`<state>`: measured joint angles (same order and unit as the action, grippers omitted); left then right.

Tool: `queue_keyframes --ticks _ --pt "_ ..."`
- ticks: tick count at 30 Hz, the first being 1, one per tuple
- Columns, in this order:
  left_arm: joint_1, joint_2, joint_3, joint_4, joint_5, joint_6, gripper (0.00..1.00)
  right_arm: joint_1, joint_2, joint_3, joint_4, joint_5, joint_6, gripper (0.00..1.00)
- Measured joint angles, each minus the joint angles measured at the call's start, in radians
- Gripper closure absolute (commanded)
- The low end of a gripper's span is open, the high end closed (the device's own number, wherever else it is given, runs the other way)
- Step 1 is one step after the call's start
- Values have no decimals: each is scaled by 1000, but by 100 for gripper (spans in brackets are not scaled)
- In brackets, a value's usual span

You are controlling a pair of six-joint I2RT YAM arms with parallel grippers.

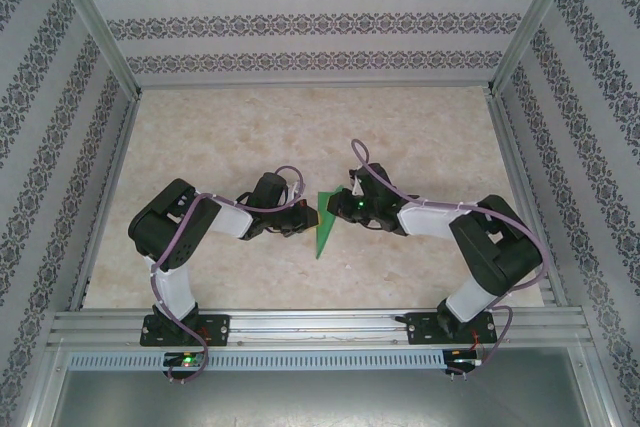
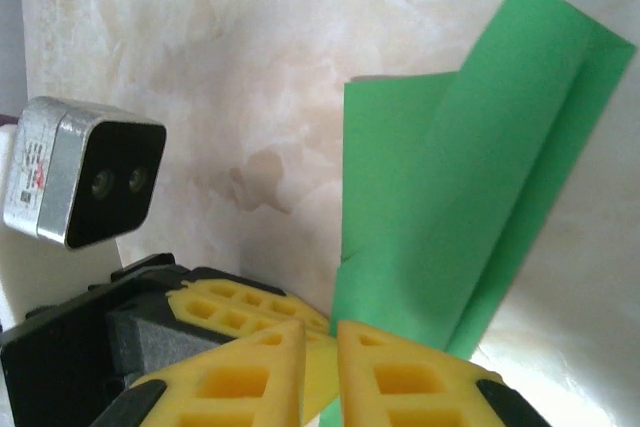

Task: Fold a paper plane with a square sheet of paper (fold left side to right side)
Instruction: Fold the wing for the fifth time at the center of the table.

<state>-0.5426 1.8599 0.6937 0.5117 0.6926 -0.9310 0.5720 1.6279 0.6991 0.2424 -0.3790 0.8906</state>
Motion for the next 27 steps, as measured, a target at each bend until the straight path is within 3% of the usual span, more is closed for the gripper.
queue_keyframes --ticks 27 --pt "-1 -6 12 -38 -19 -12 100 -1 106 26 -3 -4 -6 86"
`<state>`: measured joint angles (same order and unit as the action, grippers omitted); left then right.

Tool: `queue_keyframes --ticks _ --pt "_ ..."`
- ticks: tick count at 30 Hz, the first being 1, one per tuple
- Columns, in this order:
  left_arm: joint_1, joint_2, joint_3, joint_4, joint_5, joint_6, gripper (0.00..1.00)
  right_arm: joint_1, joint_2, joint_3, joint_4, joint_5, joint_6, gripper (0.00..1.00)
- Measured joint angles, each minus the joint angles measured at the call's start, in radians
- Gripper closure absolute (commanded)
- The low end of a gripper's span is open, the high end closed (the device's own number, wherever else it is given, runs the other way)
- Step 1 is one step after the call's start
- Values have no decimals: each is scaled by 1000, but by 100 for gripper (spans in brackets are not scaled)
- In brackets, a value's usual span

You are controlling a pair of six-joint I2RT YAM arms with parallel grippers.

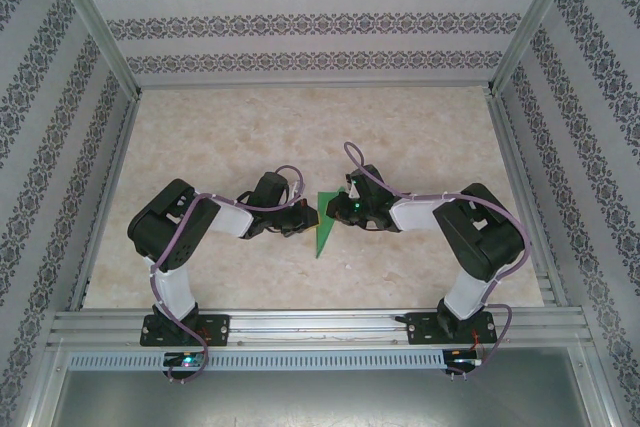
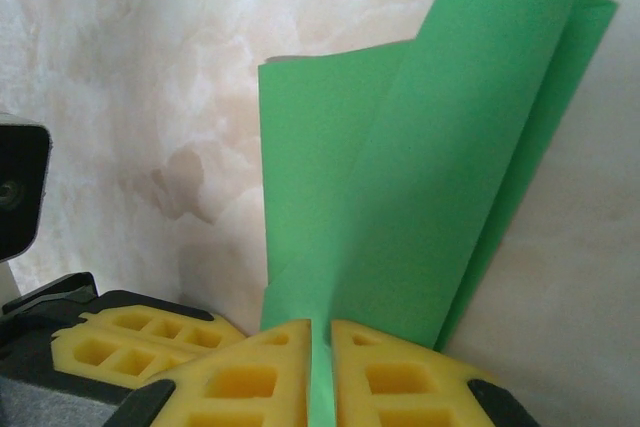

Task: Fold a paper plane with a square sheet of paper (fold left side to right side)
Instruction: Fold the wing for the fifth time at the center of the table.

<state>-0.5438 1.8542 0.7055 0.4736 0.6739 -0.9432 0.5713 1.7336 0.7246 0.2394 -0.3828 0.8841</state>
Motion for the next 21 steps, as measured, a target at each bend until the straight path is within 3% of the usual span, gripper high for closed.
queue_keyframes --ticks 9,12,21 --pt "0 -1 0 0 0 -3 100 -3 8 0 -19 1 -4 97" --pt "-2 -5 -1 0 -5 -3 92 -5 8 -2 -21 1 -16 100" --pt "-10 -75 -4 -84 -101 17 82 -7 8 -21 14 0 -26 100"
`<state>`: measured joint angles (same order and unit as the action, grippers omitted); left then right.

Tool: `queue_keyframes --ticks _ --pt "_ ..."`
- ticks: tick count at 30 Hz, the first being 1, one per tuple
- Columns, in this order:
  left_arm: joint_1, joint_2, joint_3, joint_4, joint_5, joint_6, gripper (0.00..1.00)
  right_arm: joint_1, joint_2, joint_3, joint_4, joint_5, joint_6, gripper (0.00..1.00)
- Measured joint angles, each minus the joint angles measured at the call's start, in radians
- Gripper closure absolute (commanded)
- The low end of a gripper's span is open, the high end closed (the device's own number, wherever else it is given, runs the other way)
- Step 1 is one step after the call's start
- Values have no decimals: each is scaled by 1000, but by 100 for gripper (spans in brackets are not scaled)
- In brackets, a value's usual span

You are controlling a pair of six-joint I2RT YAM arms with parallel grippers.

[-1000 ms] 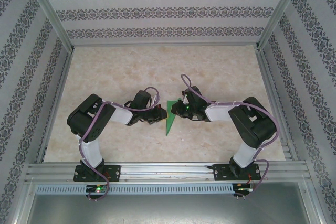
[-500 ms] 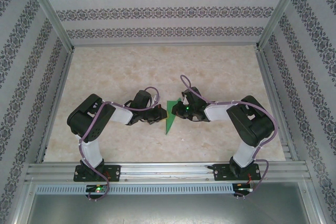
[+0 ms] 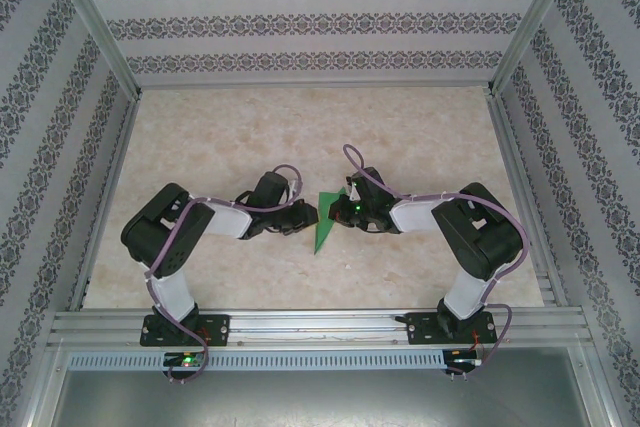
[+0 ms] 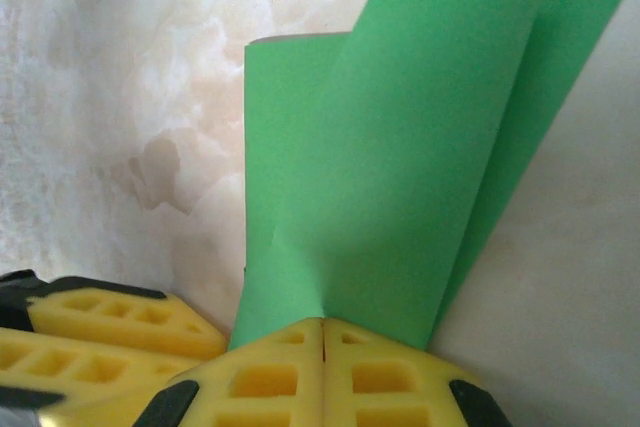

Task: Fold a paper plane with a square sheet of paper (fold left side to right side)
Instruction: Fold the wing for the fifth time at the center of the table.

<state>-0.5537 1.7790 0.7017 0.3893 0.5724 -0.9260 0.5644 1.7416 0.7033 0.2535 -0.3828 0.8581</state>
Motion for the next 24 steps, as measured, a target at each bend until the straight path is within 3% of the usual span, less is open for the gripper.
queue_keyframes --ticks 5,11,24 --pt "9 -114 0 -129 -60 43 85 0 -1 -2 3 0 -1 100" --pt "11 -217 8 -251 -44 93 92 0 -1 -2 3 0 -1 100" --pt "-50 -141 128 -327 106 112 95 0 -1 -2 3 0 -6 100"
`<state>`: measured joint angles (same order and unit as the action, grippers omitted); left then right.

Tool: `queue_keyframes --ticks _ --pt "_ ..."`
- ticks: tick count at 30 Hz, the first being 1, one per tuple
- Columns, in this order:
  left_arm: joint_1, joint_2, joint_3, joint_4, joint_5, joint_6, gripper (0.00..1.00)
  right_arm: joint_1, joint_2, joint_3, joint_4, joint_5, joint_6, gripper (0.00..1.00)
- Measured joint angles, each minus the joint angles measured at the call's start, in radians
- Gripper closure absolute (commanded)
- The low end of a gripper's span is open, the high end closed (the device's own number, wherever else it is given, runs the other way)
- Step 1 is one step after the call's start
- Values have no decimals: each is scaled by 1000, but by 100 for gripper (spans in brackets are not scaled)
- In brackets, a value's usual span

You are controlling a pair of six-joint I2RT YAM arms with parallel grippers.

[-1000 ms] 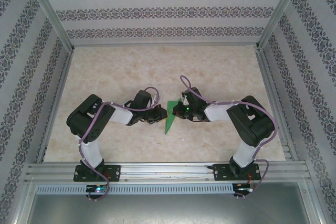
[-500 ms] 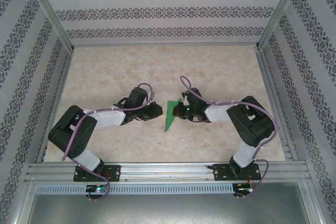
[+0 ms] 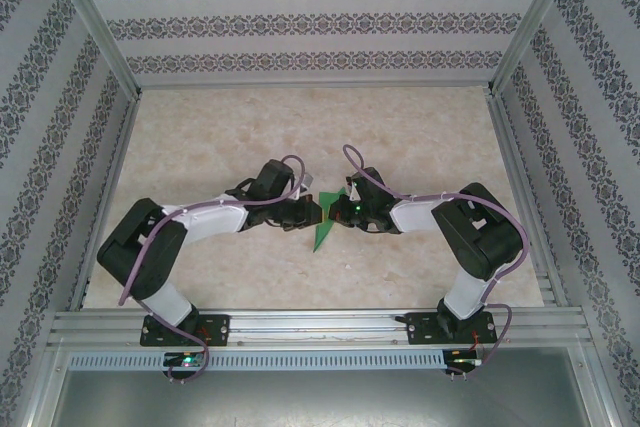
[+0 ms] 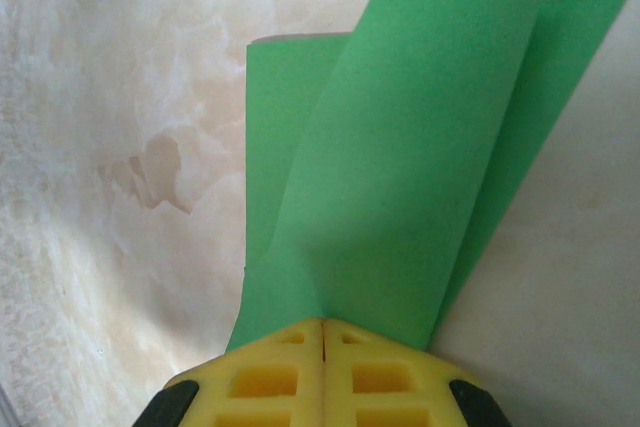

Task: Fold a paper plane with a square sheet of paper (fold left side to right side)
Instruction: Fold the wing for the fifth time at the center of the table.

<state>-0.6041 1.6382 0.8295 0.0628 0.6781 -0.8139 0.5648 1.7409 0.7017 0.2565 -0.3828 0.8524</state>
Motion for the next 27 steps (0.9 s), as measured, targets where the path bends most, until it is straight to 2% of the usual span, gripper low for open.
queue_keyframes --ticks 10,27 --pt "-25 97 14 -3 25 3 96 0 1 0 0 -4 -14 100" --pt "-39 150 -27 20 21 3 98 1 1 13 -23 -8 -20 100"
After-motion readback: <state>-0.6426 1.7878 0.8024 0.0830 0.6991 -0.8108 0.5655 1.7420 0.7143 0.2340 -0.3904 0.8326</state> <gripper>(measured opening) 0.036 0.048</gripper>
